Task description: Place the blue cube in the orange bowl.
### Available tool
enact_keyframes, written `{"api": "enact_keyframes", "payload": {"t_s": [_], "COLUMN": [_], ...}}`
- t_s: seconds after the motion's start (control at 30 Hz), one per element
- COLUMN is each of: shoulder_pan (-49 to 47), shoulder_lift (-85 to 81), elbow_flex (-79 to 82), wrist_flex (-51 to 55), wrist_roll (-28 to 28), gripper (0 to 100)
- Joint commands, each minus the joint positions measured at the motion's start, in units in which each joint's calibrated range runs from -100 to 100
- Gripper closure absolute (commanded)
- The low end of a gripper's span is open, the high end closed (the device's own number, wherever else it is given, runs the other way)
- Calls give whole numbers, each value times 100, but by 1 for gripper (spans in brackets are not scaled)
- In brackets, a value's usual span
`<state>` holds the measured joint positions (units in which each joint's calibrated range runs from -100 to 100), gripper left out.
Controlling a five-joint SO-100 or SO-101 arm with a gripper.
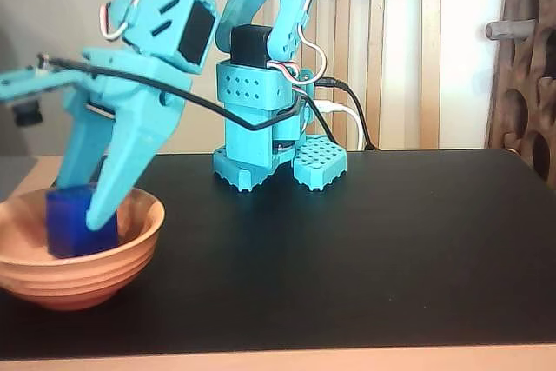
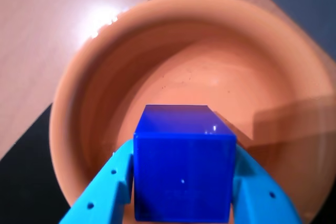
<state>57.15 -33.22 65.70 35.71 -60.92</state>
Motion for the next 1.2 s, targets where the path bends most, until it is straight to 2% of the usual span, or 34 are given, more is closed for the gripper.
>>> {"api": "enact_keyframes", "payload": {"t_s": [0.0,0.2,0.87,1.0,1.17], "shoulder_pan": [113,153,183,183,183], "shoulder_lift": [250,548,812,804,804], "elbow_flex": [-300,-300,-418,-418,-418], "wrist_flex": [-357,-827,-975,-967,-967], "wrist_roll": [24,24,24,24,24], "gripper": [90,90,90,83,81]}}
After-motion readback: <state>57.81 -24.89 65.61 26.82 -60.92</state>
